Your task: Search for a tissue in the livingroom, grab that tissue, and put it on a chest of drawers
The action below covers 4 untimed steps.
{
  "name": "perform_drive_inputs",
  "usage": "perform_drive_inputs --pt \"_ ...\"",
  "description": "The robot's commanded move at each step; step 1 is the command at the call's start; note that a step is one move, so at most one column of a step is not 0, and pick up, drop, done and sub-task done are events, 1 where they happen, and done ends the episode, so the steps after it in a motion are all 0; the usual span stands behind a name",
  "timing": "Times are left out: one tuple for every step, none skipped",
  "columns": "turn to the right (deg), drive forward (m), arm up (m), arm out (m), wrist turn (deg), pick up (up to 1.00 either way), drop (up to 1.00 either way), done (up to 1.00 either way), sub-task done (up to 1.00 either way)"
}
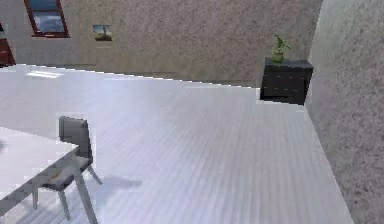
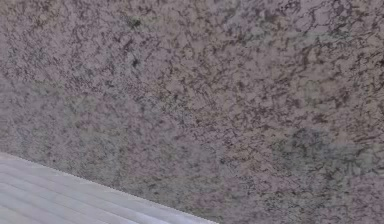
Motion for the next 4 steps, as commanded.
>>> perform_drive_inputs --pt "9.0 0.0 0.0 0.0 0.0 0.0 0.0 0.0 0.0" --pt "0.0 1.0 0.0 0.0 0.0 0.0 0.0 0.0 0.0" --pt "9.0 0.0 0.0 0.0 0.0 0.0 0.0 0.0 0.0" --pt "0.0 0.2 0.0 0.0 0.0 0.0 0.0 0.0 0.0"
